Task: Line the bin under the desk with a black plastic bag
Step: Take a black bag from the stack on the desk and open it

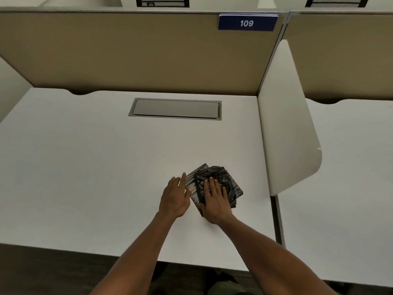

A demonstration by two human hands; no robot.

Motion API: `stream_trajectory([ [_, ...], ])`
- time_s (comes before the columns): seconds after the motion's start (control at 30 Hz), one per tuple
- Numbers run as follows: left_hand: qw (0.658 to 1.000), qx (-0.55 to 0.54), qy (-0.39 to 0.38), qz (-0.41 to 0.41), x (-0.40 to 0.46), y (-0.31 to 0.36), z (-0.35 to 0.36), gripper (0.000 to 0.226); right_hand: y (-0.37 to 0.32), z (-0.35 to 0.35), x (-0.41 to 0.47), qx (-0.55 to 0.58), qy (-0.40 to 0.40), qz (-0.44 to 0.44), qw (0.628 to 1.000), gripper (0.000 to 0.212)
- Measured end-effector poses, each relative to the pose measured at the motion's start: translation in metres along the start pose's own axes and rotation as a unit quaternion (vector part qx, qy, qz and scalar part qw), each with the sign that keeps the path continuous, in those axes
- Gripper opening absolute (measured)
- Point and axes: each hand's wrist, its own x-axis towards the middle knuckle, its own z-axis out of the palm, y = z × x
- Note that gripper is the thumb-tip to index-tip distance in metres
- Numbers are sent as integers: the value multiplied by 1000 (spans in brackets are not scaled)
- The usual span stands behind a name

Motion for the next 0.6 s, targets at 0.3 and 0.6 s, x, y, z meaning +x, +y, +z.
stream_trajectory([
  [0.3,991,-126,16,-32,-14,5,6,66,15,-9,1,142,40,-23,989,62],
  [0.6,939,-333,8,-88,-31,32,-24,59,35,-74,-35,733,45,103,671,28],
])
